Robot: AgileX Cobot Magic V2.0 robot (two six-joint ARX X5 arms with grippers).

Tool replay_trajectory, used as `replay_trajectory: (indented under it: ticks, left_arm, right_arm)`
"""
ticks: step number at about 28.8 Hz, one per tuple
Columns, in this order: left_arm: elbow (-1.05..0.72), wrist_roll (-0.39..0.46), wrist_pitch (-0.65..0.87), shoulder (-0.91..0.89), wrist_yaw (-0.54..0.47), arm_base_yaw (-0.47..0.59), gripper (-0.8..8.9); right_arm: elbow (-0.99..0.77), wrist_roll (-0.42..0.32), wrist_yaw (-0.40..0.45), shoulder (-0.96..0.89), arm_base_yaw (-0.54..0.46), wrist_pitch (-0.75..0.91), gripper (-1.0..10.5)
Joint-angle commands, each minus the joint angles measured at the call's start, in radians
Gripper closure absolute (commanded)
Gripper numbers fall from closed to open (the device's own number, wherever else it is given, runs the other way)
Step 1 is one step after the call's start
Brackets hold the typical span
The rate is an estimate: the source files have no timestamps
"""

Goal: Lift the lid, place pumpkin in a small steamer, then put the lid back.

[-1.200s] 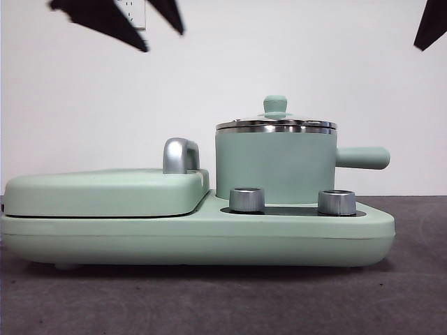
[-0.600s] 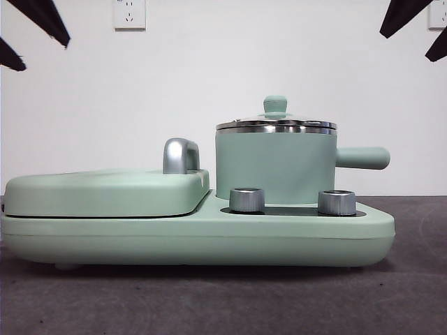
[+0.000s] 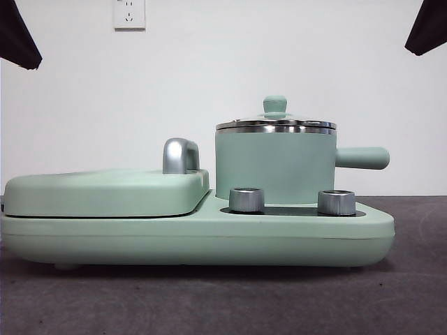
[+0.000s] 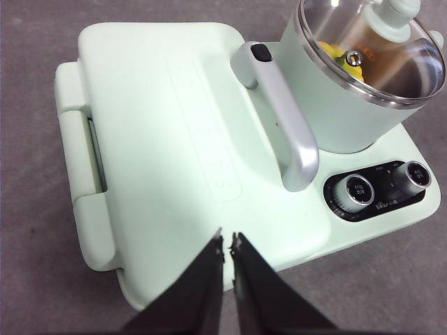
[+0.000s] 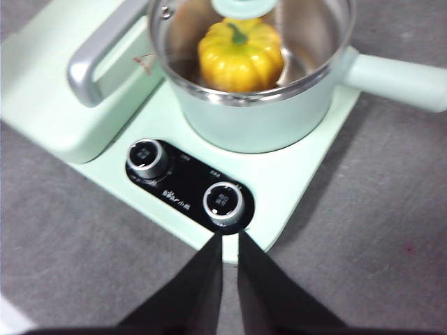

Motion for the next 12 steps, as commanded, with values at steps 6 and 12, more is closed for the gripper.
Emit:
replay_trajectory:
  ticks: [6, 12]
  left_arm:
    - [0.006, 0.019, 0.005, 0.000, 0.003, -0.003, 8.07]
    - [0.006, 0.020, 0.005, 0.000, 0.003, -0.003, 8.07]
  right_arm:
    - [0.007, 0.005, 0.000, 0.000, 0.005, 0.007, 9.3]
    - [0.007, 0.005, -0.001, 0.000, 0.005, 0.007, 9.3]
